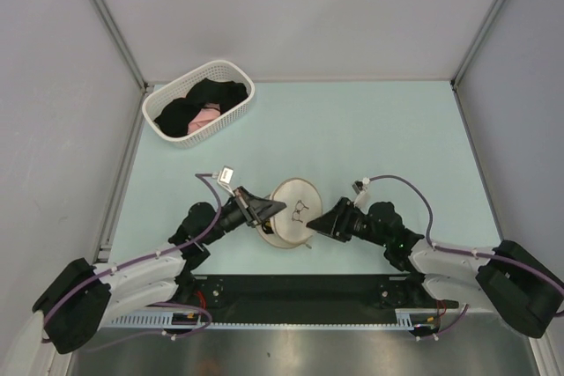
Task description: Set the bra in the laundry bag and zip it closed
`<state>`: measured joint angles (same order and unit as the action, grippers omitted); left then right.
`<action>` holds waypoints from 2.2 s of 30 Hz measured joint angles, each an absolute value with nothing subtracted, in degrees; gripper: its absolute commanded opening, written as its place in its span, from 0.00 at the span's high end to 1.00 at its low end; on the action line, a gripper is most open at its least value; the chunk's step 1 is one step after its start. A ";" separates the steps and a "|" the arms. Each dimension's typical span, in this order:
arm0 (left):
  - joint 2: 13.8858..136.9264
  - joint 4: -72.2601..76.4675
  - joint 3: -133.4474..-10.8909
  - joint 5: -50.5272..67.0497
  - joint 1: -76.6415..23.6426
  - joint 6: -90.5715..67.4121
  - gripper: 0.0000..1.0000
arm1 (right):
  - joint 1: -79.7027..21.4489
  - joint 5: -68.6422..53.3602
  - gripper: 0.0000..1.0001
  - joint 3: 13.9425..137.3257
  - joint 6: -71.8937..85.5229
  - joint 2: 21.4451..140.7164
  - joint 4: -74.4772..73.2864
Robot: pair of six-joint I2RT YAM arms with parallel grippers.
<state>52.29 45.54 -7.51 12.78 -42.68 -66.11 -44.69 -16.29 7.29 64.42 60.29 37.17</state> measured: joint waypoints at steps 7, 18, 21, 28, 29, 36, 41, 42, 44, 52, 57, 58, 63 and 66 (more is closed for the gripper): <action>51.07 40.21 -8.12 13.85 -40.27 -64.23 0.77 | -45.06 -16.32 0.83 7.33 65.21 64.38 43.03; 40.84 -2.48 -27.99 -3.31 -42.28 -40.71 0.44 | -45.69 -14.61 1.00 12.82 73.47 63.24 36.82; 37.50 -8.03 -28.23 -10.46 -49.45 -38.65 0.46 | -45.69 -13.34 1.00 14.46 75.55 62.83 32.10; 40.27 -14.48 -28.99 -23.90 -69.67 -39.62 0.43 | -46.17 -10.26 1.00 18.06 78.30 60.82 21.50; 42.68 -14.57 -29.93 -24.08 -70.96 -40.14 0.43 | -46.41 -9.67 1.00 18.55 78.48 60.29 20.27; 60.60 -17.98 -41.06 -26.06 -75.77 -45.74 0.45 | -48.82 -5.23 1.00 22.06 78.37 58.46 12.71; 67.40 -23.07 -48.77 -29.26 -76.62 -48.12 0.45 | -50.54 -2.98 1.00 22.74 78.39 58.41 9.74; 68.77 -24.03 -50.35 -29.85 -76.77 -48.49 0.46 | -50.72 -2.74 1.00 22.83 78.39 58.43 9.28; 71.59 -26.22 -53.12 -30.50 -76.97 -49.06 0.54 | -50.98 -2.44 1.00 23.07 78.39 58.46 8.56; 79.64 -35.73 -59.61 -36.93 -81.36 -50.59 0.57 | -51.70 -0.12 1.00 23.79 78.22 58.30 6.44; 83.50 -39.29 -62.26 -39.11 -82.37 -51.53 0.60 | -51.83 0.69 1.00 23.79 77.97 57.76 5.21; 83.66 -39.83 -62.28 -39.48 -82.37 -51.62 0.62 | -51.92 0.75 1.00 23.79 77.97 57.63 5.06; 84.16 -41.45 -62.63 -40.69 -82.37 -52.25 0.73 | -51.96 1.04 1.00 23.79 77.97 56.95 4.60; 84.71 -41.91 -63.20 -41.36 -82.39 -52.64 0.89 | -51.96 1.15 1.00 23.79 77.97 56.62 4.45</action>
